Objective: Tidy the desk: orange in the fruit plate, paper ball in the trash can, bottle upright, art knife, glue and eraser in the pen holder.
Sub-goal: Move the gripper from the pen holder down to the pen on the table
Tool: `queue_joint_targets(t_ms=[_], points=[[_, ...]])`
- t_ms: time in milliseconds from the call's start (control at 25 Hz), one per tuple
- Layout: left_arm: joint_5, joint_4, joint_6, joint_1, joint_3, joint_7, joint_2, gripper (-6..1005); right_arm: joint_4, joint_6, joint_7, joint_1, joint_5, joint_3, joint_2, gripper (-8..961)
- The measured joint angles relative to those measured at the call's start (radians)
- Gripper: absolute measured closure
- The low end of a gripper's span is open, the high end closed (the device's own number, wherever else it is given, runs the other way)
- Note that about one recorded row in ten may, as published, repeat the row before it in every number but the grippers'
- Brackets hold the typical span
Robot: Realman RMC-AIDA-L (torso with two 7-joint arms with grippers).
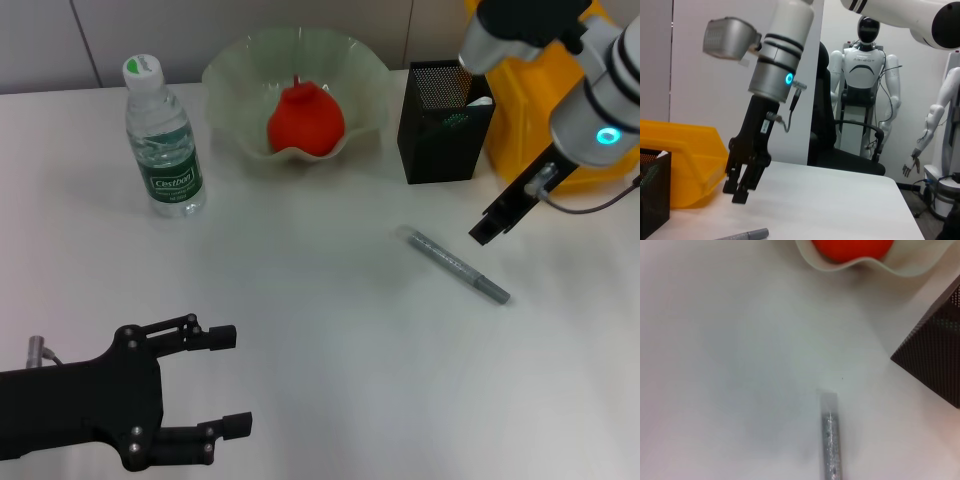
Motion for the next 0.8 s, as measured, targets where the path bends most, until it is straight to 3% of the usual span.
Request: queue_joint_targets(t_ms=[320,800], points=[[0.0,0.0,0.001,0.003,0.0,0.005,0.0,185,0.16,0.176,-0.023,0.023,0.059,-0.005,0.0,568],[-0.001,-0.016,-0.006,-0.001,0.0,0.016,0.0,185,0.324,0.284,-0.042,0.087,0.109,-0.047,0.003,572]])
